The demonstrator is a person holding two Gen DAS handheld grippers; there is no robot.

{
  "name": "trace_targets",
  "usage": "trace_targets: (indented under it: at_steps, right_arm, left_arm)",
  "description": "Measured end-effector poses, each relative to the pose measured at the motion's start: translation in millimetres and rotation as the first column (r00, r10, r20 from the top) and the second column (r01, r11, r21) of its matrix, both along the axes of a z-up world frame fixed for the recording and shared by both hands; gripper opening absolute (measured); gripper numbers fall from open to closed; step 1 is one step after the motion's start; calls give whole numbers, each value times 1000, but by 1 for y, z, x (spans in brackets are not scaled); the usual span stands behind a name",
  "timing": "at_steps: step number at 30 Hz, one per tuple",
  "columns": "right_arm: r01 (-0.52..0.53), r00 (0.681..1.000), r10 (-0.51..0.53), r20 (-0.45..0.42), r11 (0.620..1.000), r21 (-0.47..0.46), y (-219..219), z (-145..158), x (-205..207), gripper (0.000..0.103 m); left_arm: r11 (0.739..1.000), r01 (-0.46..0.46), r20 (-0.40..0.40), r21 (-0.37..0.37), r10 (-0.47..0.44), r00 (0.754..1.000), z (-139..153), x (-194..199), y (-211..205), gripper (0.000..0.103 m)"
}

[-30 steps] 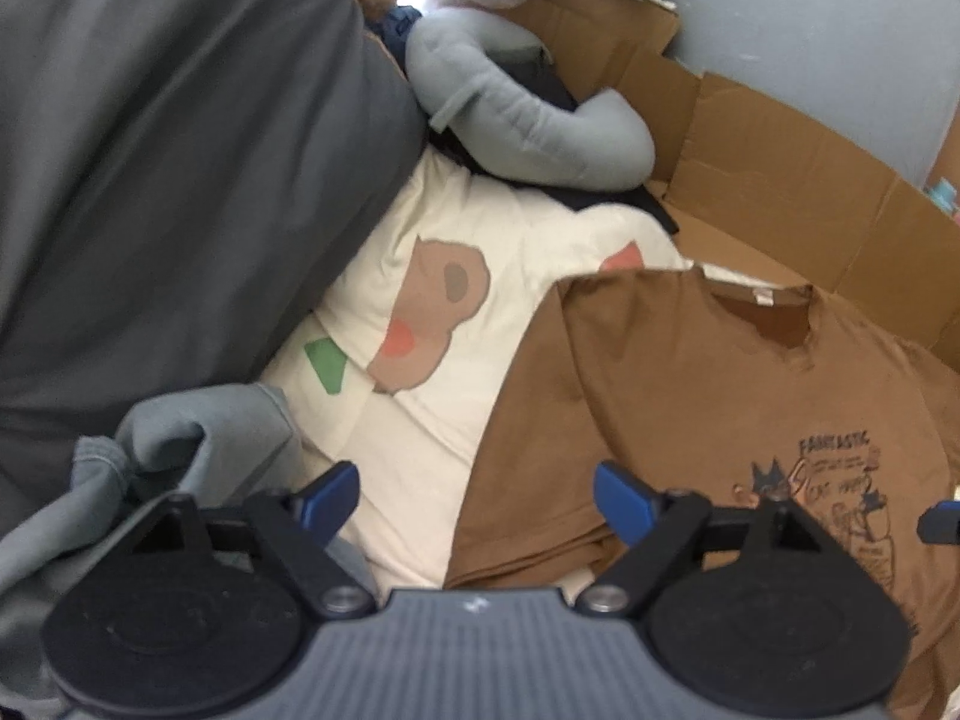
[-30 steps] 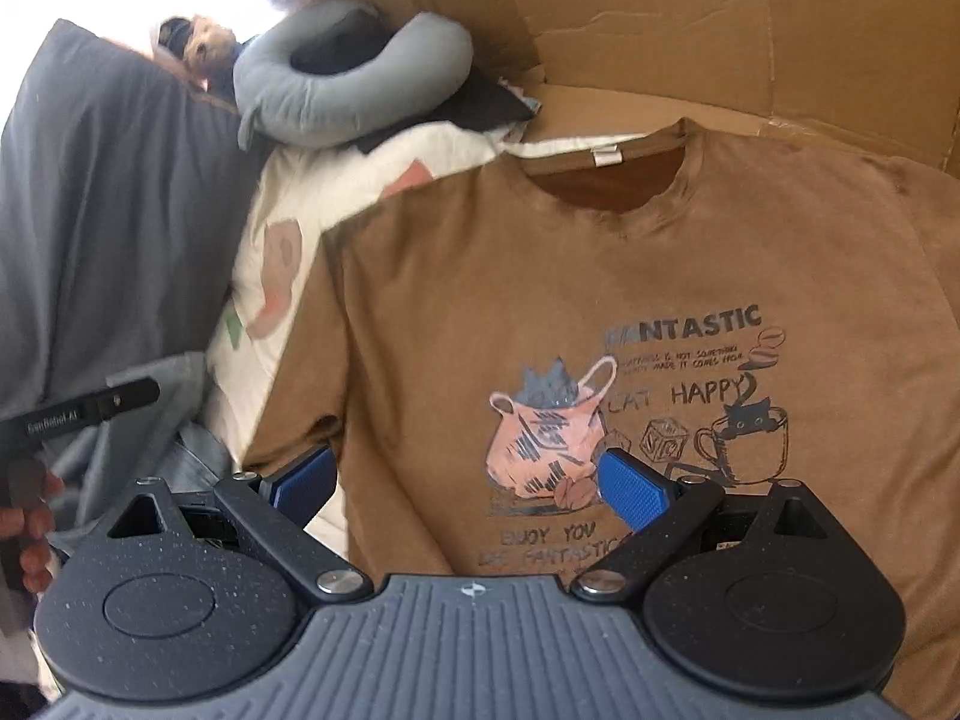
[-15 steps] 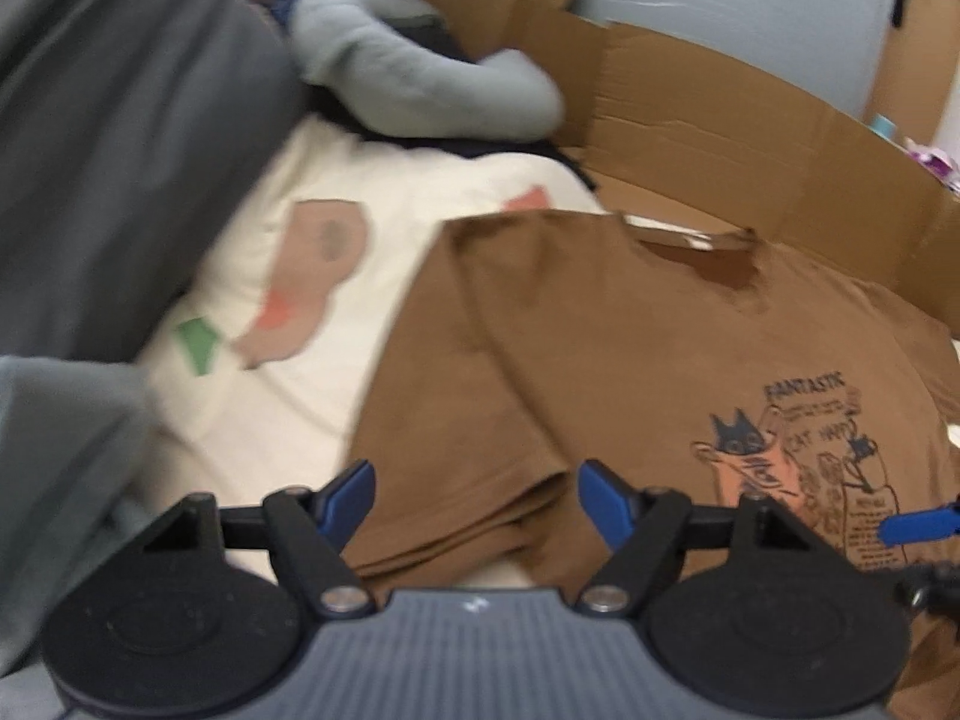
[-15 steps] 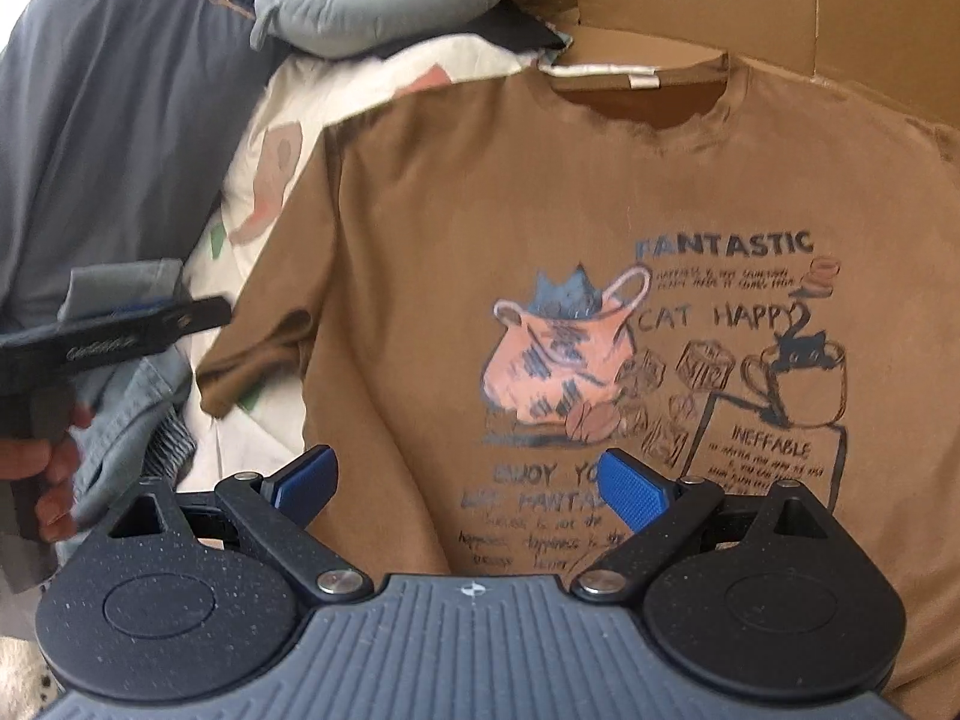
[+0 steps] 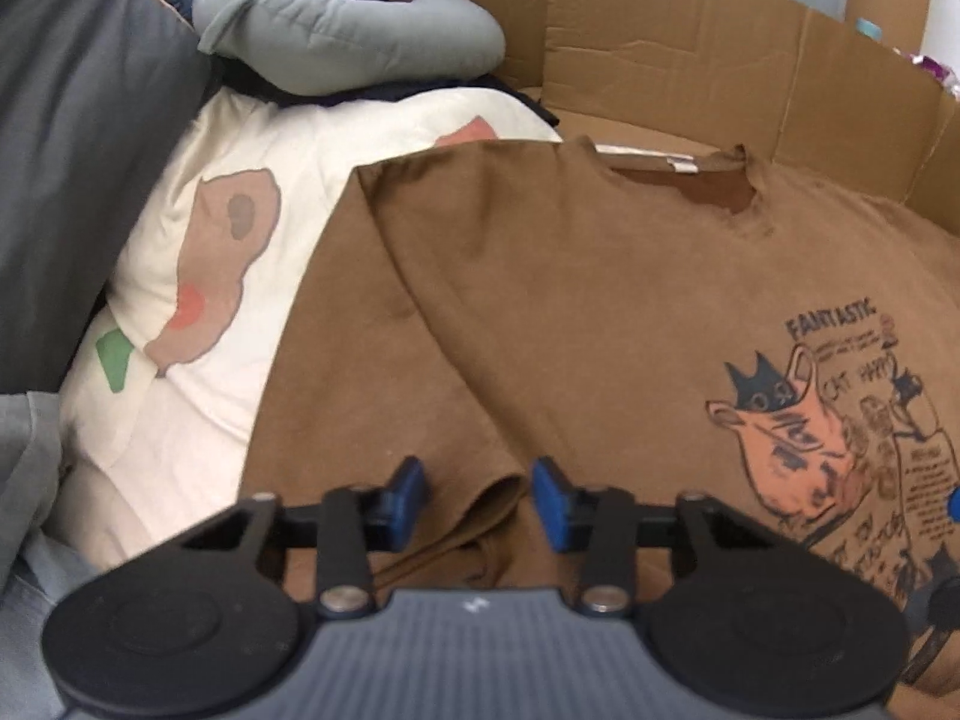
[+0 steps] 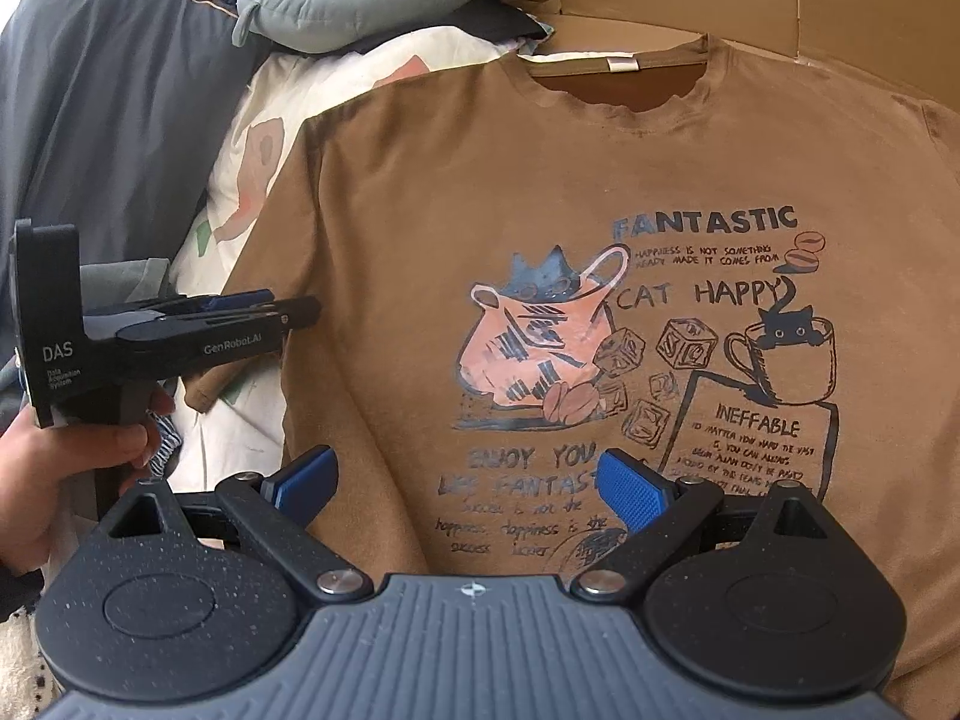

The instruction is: Fold clothes

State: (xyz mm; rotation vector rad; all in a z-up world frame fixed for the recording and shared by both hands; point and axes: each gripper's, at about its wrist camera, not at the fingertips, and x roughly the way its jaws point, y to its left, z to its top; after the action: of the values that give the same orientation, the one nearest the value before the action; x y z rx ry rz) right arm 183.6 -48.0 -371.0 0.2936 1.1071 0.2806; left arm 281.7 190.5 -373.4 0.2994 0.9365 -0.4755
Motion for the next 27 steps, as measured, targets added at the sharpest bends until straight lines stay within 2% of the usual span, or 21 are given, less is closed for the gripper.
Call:
trace_targets:
  at_steps: [3,6,10,18,21,27]
  right_arm:
    - [-5,1000,4,10,1000,10,0,1,1,96]
    - [-9,1000,9,19,1000,18,-1,1,2,96]
    - [-19,1000,18,24,1000,22,1,2,2,96]
    - [-28,1000,28,15,1000,14,2,-1,3,96]
    - [-40,999,40,14,999,5,3,-2,5,96]
    - [-41,999,40,30,999,10,6,0,18,96]
  left_arm:
    - [1000,1,1,-1,-1,1000,6,0,7,28]
    - [1000,9,38,22,-10,999,15,0,12,20]
    - [1000,-15,61,9,14,998,28,7,26,9]
    - [991,-137,106,5,136,985,50,43,68,4]
    - [979,-203,144,24,197,970,55,59,82,3]
    - [956,-289,147,44,280,949,55,94,107,3]
